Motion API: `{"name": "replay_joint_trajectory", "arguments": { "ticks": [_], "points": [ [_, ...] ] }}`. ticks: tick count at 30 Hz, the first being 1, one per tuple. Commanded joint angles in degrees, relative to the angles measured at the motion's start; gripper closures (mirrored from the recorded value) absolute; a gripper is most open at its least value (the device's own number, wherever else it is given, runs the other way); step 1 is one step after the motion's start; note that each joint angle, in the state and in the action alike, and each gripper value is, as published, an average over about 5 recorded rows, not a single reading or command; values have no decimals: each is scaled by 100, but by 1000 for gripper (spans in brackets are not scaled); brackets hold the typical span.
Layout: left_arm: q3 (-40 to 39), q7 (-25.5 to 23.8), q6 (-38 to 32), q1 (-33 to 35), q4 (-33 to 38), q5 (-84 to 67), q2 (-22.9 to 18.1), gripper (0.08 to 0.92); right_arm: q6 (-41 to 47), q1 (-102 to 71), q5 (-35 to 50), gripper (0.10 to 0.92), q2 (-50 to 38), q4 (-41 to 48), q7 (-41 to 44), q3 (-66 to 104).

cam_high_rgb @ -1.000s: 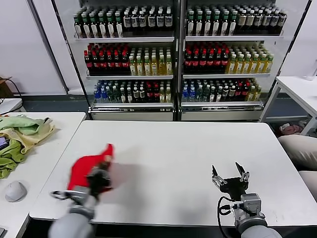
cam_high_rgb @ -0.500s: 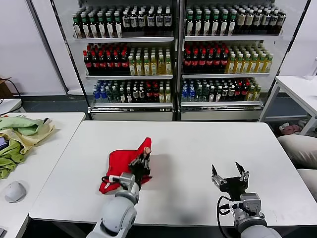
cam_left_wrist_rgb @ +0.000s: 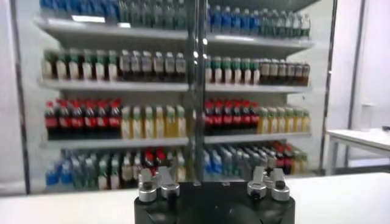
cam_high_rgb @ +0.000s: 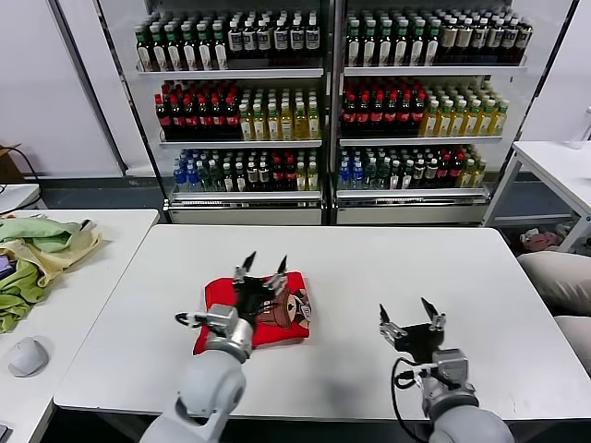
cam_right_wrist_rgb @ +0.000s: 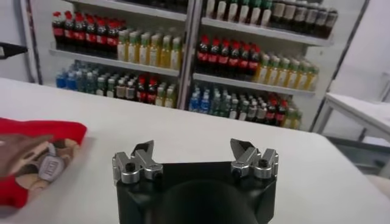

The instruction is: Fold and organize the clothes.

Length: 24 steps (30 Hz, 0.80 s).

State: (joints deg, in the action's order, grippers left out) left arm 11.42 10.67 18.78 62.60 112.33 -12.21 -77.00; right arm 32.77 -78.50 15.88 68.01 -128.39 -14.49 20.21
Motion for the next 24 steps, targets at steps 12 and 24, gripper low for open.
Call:
{"name": "replay_joint_trajectory", "arguments": {
  "ticks": [12,24],
  "points": [
    [1988,-926,-2274,1471,4,1488,434,177,45,3000,1856,203,1410,3448,-565,-2475],
    [1940,-915,-2252,1450,-65,1519,452,177,36,2817,2052,207,1376,3520,-749,-2185]
  ]
}}
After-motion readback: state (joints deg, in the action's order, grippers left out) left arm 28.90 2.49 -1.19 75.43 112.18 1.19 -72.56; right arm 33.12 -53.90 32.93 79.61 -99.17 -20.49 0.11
